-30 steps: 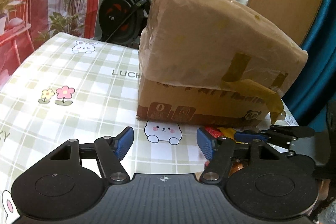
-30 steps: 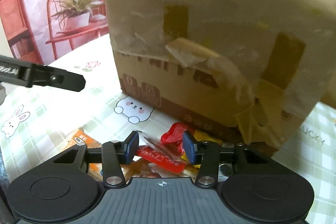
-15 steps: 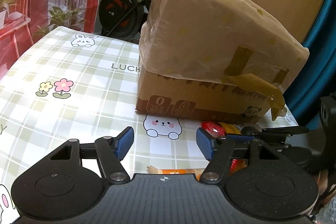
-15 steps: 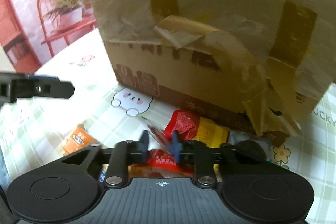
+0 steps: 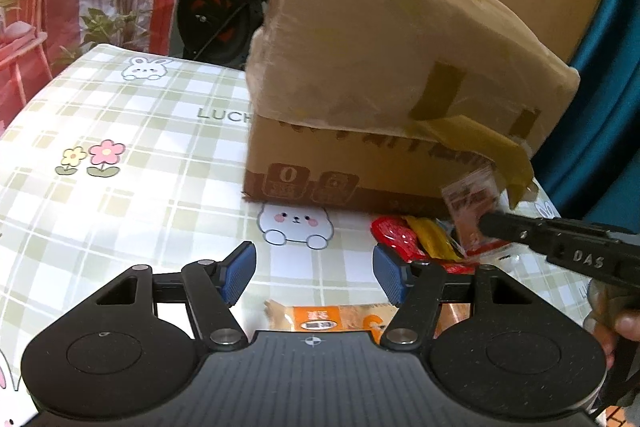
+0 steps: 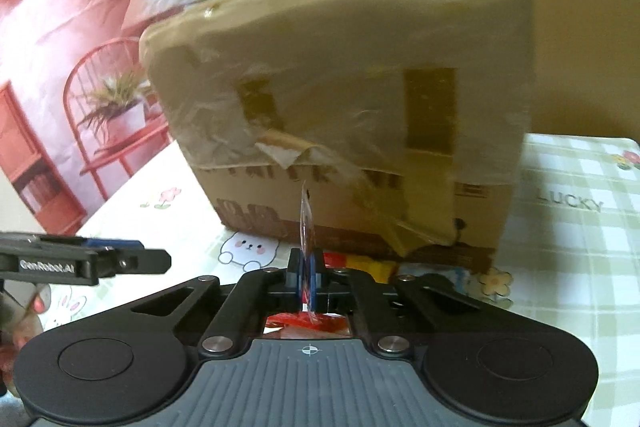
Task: Organize snacks
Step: 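Close the left gripper on the red candy wrapper while the right holds its wrapper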
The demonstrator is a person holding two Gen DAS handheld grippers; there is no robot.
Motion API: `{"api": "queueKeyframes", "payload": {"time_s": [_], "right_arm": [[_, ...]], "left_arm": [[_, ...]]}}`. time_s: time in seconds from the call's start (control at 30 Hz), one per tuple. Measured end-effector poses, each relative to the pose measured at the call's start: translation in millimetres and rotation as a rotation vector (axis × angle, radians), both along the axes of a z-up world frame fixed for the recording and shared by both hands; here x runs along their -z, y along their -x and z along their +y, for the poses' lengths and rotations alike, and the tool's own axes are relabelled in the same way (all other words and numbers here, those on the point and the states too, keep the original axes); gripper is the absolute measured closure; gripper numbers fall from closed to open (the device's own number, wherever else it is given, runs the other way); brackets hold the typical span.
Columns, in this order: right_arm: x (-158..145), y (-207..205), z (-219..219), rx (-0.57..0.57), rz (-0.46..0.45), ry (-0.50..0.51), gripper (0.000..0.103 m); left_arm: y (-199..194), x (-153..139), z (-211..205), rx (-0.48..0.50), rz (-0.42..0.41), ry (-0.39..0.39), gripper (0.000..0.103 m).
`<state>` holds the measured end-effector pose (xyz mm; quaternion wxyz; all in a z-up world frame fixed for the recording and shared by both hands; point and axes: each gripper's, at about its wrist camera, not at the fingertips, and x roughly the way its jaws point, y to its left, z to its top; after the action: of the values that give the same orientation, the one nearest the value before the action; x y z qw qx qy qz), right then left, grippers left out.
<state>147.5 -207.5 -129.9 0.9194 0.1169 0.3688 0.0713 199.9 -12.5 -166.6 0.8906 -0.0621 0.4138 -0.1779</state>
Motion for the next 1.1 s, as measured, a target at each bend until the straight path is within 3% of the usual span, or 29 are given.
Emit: {"api": "queueKeyframes", "payload": {"time_s": [0.23,0.37,0.5,0.63,0.77,0.9,1.1], "right_arm": [[-5.2,15.3,-9.6,0.038,-0.026,-0.006,0.1],[-8.3,24.9,-15.9,0.055,-0.037,-0.011,0.1],[-8.9,30.1,-22.1,0.072,-0.038,-0.02,0.1],[-7.4,31.3,-26.3,0.082,-0.037,-0.029,0.1],[-5.9,31.0,-27.4,0.085,-0.035,-0.034,0.1],[-6.4,31.2,-26.8,0.088,-0.034,-0.038,0.1],[-7.5,29.7,-29.8,0.096,-0.038,-0.045,0.1]], "left_arm": [[7.5,6.1,-36.3,0.167,-0.03,-0.022,0.037],[11.8,14.8,-68.1,0.281,-0.071,-0.088,0.037],[4.2,24.9,-86.4,0.328,-0.072,-0.117,0.05],[-3.2,32.4,-97.5,0.371,-0.075,-0.133,0.05],[-13.2,39.2,-98.4,0.389,-0.063,-0.095,0.051],[-23.0,44.5,-98.4,0.414,-0.038,-0.04,0.061],[-28.9,44.9,-87.6,0.409,-0.021,-0.009,0.061]]}}
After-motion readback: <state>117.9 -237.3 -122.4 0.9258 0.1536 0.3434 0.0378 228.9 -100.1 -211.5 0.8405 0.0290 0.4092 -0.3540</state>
